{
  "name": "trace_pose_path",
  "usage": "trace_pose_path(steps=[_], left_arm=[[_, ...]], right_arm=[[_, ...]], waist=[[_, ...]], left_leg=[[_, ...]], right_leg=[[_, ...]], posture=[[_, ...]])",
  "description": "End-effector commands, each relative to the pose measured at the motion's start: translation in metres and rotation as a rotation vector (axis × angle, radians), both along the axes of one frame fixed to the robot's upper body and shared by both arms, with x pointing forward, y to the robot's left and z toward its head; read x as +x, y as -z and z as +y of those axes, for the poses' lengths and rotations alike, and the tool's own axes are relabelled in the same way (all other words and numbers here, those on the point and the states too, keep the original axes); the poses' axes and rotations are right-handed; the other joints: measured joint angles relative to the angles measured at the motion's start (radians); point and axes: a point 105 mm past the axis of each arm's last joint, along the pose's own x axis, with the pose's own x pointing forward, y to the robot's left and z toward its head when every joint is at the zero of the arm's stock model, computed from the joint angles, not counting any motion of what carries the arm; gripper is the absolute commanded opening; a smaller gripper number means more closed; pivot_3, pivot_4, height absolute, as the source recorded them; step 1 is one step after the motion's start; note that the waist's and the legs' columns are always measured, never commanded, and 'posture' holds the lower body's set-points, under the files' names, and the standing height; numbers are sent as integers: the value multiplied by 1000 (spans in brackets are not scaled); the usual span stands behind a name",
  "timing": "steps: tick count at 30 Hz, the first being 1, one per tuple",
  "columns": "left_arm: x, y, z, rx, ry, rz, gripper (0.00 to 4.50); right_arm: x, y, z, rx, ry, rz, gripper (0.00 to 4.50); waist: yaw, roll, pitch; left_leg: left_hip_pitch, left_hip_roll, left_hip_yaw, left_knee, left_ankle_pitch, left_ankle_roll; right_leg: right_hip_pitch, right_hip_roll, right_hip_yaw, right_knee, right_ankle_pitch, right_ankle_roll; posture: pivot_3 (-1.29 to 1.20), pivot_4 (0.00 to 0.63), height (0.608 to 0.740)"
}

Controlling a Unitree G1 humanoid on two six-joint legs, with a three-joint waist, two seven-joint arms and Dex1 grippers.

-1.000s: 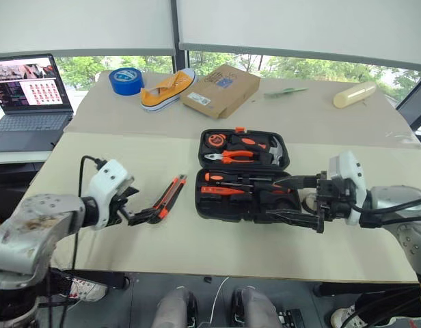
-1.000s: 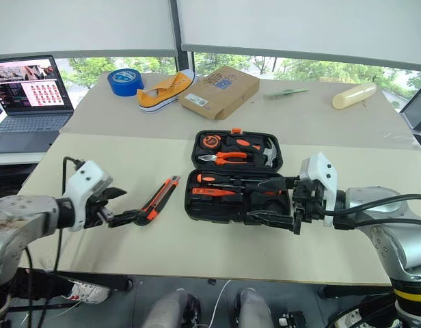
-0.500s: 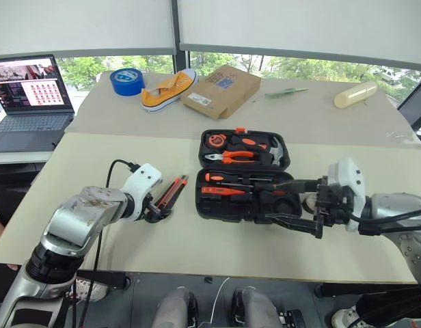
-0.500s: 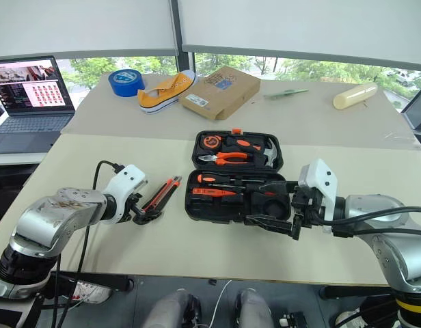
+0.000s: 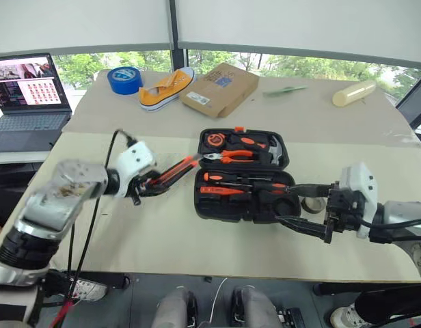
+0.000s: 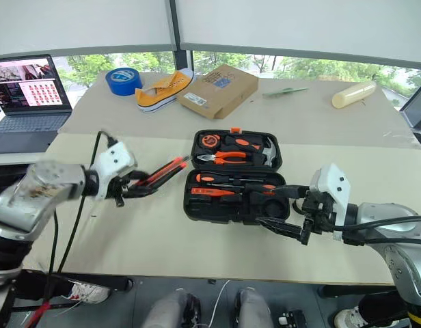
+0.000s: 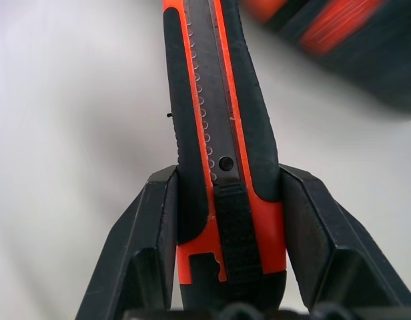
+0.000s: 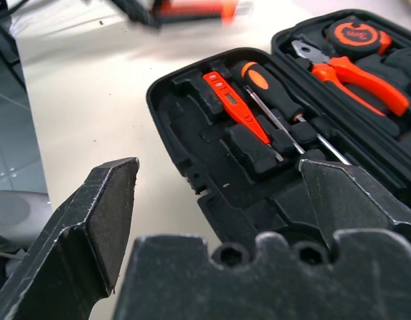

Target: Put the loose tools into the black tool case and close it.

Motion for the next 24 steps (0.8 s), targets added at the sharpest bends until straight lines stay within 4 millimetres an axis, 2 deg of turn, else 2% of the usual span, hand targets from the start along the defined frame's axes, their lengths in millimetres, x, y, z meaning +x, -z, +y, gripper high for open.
trace_pose_path(steps=[1,5,7,11,17,24], left_arm=[[-1,-9,-30,-1,208,-4,1736],[-7,-2,-70,51,408,51,1736],[-8,7,-81,97,455,93,1736],[-3,27,-94,170,471,161,1736],[-2,35,-112,186,460,224,1736],[5,47,-114,251,443,241,1736]], right_arm=[[-3,-10,0,-6,-4,-38,4500],[-4,-8,-1,-4,10,-34,4500],[-4,-7,0,-2,17,-34,4500],[-8,-6,1,13,40,-33,4500],[-16,-3,3,32,60,-22,4500],[-16,-2,4,38,76,-22,4500]], waist=[[1,0,0],[0,0,0],[-1,-1,0],[-7,-1,0],[-5,-1,0],[-3,-1,0]], left_leg=[[0,0,0,0,0,0],[-2,0,0,3,0,1],[-2,0,0,3,0,2],[-2,0,0,3,0,2],[-3,0,0,4,-1,2],[-3,0,-1,5,-1,3]], right_leg=[[1,1,0,0,0,0],[0,3,0,1,0,1],[0,4,0,1,-1,1],[0,4,0,1,-1,2],[-1,4,0,1,-2,4],[-1,4,0,1,-2,4]], posture=[[0,150,731],[0,150,731],[0,150,731],[0,150,731],[0,150,731],[0,150,731]])
